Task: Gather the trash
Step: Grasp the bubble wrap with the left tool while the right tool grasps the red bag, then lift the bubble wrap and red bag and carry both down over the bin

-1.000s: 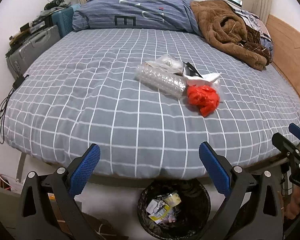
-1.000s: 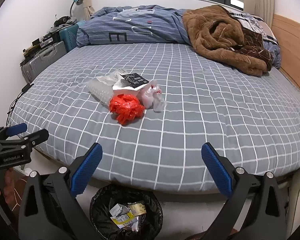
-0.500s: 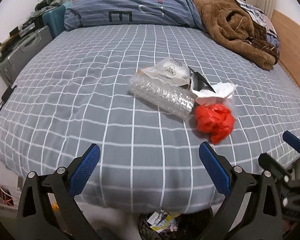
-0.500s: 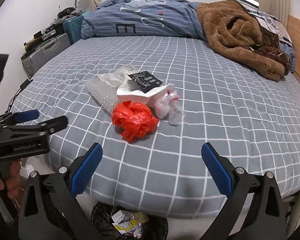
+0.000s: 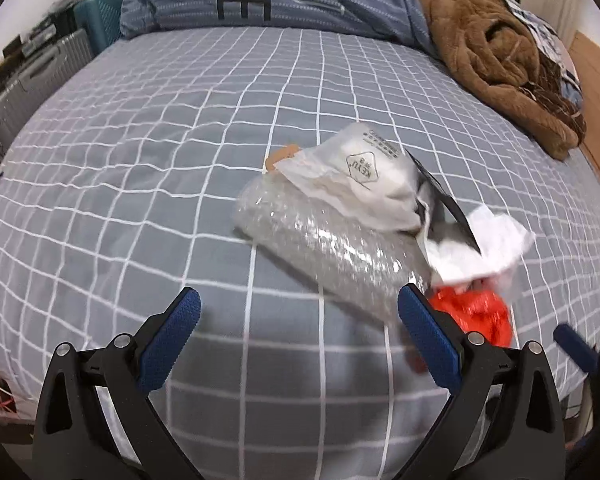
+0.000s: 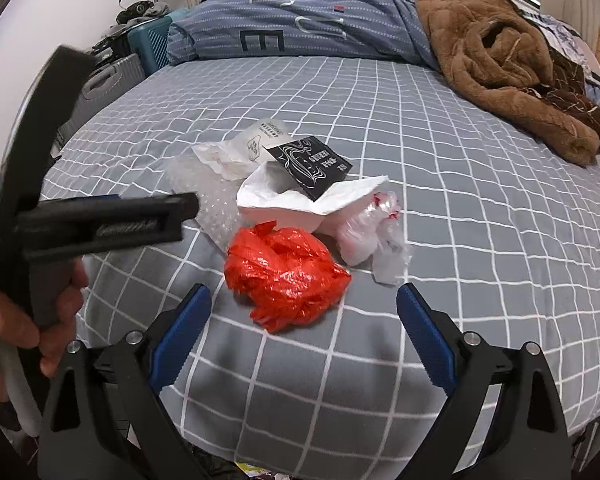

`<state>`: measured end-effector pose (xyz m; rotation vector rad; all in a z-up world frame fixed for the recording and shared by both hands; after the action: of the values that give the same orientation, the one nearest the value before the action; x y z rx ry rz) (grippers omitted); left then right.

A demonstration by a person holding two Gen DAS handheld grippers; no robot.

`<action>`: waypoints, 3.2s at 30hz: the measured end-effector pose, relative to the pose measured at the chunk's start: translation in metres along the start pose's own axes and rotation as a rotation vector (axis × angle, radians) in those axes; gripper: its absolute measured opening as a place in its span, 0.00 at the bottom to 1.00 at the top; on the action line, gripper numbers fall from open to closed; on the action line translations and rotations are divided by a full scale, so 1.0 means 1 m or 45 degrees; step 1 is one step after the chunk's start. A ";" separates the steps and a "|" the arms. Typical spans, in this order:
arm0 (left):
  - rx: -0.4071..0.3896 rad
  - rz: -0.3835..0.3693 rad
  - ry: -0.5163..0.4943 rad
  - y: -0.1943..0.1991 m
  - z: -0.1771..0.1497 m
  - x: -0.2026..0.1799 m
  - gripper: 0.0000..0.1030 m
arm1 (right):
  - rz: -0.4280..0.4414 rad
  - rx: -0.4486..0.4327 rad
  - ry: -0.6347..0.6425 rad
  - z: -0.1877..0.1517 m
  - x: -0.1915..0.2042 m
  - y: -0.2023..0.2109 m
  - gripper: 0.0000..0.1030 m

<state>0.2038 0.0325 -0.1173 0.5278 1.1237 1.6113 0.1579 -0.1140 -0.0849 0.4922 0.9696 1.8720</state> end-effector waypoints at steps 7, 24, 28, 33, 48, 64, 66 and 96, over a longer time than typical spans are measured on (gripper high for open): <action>0.056 -0.005 0.030 -0.025 0.008 -0.010 0.93 | 0.033 0.022 0.007 -0.001 0.000 -0.016 0.82; 0.198 -0.088 0.063 -0.044 -0.008 -0.017 0.33 | 0.104 0.034 -0.036 -0.007 -0.001 -0.033 0.50; 0.181 -0.089 0.060 -0.035 -0.012 -0.016 0.29 | 0.119 0.027 -0.059 -0.010 -0.004 -0.033 0.45; 0.158 -0.101 0.053 -0.019 -0.019 -0.009 0.24 | 0.120 0.013 -0.052 -0.012 -0.004 -0.028 0.41; 0.123 -0.090 0.007 0.007 -0.031 -0.003 0.18 | 0.115 0.002 -0.054 -0.018 -0.001 -0.010 0.40; 0.093 -0.107 -0.025 0.044 -0.053 0.007 0.17 | 0.095 -0.017 -0.066 -0.030 0.002 0.022 0.40; 0.086 -0.101 -0.031 0.049 -0.057 0.009 0.17 | 0.093 -0.020 -0.073 -0.032 0.003 0.026 0.40; -0.006 -0.129 -0.115 0.126 -0.113 0.026 0.16 | -0.007 -0.060 -0.104 -0.060 0.019 0.099 0.40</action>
<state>0.0429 0.0101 -0.0656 0.5278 1.0626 1.4881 0.0530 -0.1470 -0.0444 0.5325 0.8702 1.8509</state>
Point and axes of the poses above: each gripper's, at about its wrist camera, not at the fingertips, and y roughly against the way its jaws point, x to its left, z to its top, the point moved 3 cm from there along -y, roughly the way its jaws point, and after that the axes turned 15 degrees about y, right-handed, at the moved point
